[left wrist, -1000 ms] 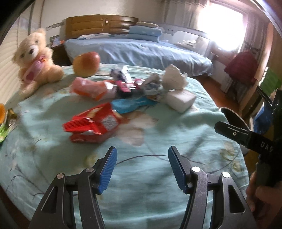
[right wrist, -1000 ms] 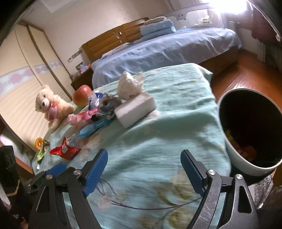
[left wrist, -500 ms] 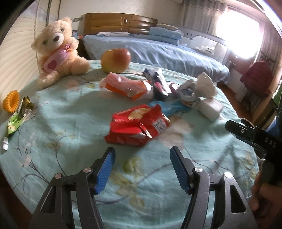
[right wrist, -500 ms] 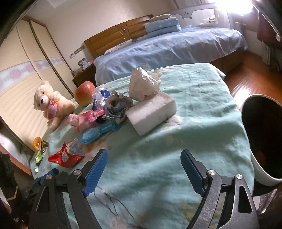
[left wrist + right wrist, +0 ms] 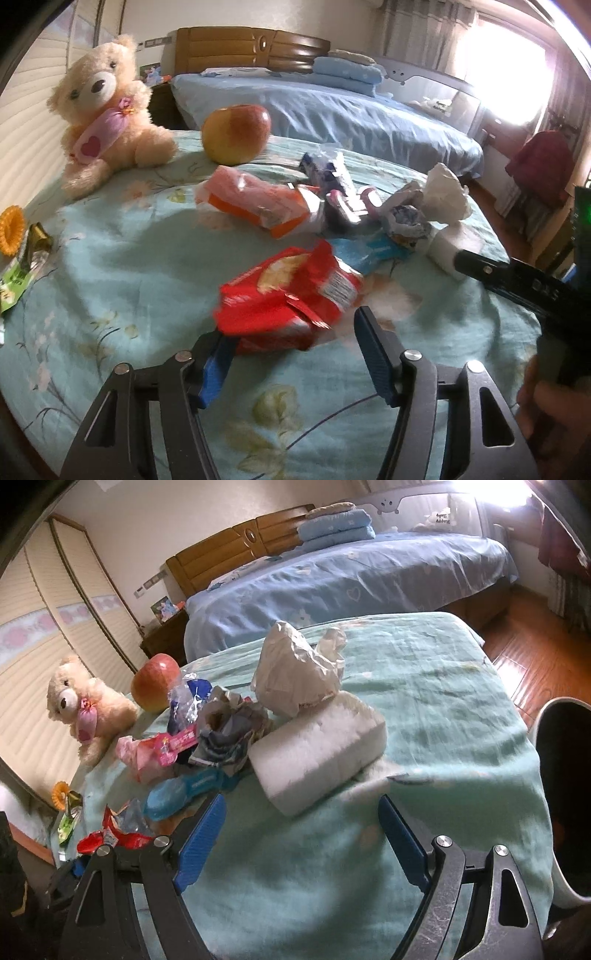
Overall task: Collect trash
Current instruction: 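Grasp the white foam block with the right tool while the left tool grasps the red wrapper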
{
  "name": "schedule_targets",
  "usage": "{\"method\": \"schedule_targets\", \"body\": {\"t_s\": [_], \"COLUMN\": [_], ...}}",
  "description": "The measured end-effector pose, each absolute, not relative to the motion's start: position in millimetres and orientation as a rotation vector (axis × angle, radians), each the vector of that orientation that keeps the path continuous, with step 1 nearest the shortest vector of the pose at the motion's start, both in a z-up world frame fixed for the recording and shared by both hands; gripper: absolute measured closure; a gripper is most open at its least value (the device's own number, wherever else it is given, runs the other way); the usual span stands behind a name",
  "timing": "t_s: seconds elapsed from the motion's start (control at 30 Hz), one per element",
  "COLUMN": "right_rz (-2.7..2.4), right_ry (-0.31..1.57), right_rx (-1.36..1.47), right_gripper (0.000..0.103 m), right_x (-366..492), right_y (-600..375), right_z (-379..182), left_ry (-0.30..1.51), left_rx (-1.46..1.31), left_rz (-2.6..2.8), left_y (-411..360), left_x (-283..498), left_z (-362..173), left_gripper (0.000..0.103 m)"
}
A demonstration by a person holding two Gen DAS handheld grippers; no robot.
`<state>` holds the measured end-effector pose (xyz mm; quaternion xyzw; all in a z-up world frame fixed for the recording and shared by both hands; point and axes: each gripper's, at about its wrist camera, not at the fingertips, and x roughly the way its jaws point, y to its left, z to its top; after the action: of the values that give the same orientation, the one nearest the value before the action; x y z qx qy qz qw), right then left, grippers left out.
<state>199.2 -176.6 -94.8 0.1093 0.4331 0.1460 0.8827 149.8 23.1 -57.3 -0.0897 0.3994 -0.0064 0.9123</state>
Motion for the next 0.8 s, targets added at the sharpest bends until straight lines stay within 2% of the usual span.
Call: {"method": "schedule_targets", "body": {"t_s": [0.03, 0.1, 0.13, 0.17, 0.2, 0.23, 0.4, 0.8], "right_rz": [0.302, 0.294, 0.288, 0.285, 0.281, 0.283, 0.296, 0.343], "right_ry": [0.902, 0.899, 0.897, 0.899, 0.906, 0.908, 0.884, 0.848], "right_rx": [0.223, 0.209, 0.200, 0.194, 0.189, 0.191, 0.183, 0.200], "right_gripper": [0.017, 0.022, 0.028, 0.046, 0.058, 0.058, 0.070, 0.073], "right_x": [200.3, 203.7, 204.6, 205.3, 206.3, 206.6, 198.6, 163.4], "right_y": [-175.9, -173.4, -172.4, -171.7, -171.4, -172.2, -174.5, -192.0], "right_z": [-95.1, -95.8, -96.3, -96.9, -98.3, -99.5, -96.3, -79.3], "left_ry": [0.826, 0.837, 0.844, 0.848, 0.853, 0.857, 0.850, 0.813], "left_rx": [-0.184, -0.181, -0.179, -0.181, -0.184, -0.185, -0.186, -0.205], "left_rz": [-0.029, -0.047, -0.057, -0.064, -0.071, -0.075, -0.084, -0.135], "left_y": [21.4, 20.0, 19.3, 19.4, 19.3, 19.6, 19.5, 10.9], "left_x": [151.9, 155.1, 157.7, 159.3, 161.4, 162.5, 165.1, 148.9], "left_z": [-58.3, -60.5, -62.5, -63.4, -64.5, -65.1, -65.2, -54.2], "left_gripper": [0.051, 0.070, 0.075, 0.081, 0.090, 0.093, 0.097, 0.102]}}
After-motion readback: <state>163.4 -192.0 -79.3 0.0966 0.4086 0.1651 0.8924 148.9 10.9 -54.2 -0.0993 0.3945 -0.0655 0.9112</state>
